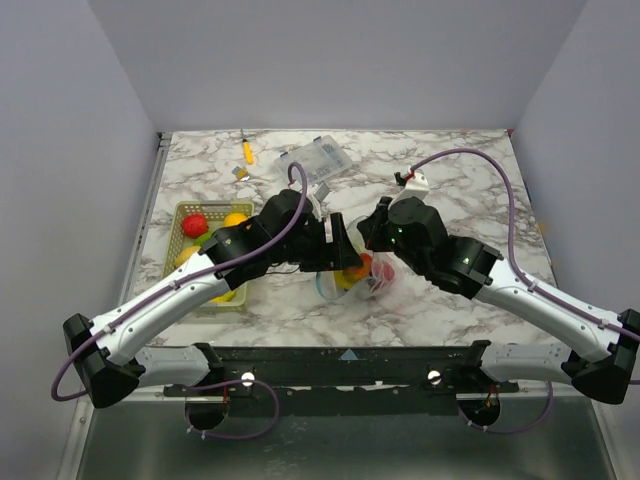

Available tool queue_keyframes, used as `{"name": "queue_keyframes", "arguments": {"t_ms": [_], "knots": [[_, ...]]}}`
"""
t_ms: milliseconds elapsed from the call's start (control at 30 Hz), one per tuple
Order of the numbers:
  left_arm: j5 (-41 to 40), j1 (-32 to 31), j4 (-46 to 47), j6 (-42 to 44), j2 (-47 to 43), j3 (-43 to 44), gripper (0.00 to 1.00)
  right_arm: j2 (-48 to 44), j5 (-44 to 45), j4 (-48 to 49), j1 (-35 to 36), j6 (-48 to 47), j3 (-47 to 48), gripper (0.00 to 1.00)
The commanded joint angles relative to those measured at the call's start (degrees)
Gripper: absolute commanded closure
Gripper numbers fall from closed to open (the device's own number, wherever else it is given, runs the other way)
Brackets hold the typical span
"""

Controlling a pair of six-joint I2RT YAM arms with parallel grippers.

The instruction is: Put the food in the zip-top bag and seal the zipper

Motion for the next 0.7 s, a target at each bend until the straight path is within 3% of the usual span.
{"name": "queue_keyframes", "arguments": {"t_ms": [0, 433, 667], "knots": [[4.67, 3.05, 0.88, 1.69, -2.88, -1.09, 0.27, -0.44, -0.55, 2.63, -0.34, -0.10, 0.67, 0.99], [13.84, 14.24, -1.76, 12.71, -11.92, -5.36, 0.30, 0.30, -0.53, 3.06, -0.34, -0.28, 0.06, 0.99], [5.73, 23.64, -5.64, 20.80, -17.21, -6.38, 0.26, 0.15, -0.54, 3.13, -0.34, -0.18, -0.46, 0.99]]}}
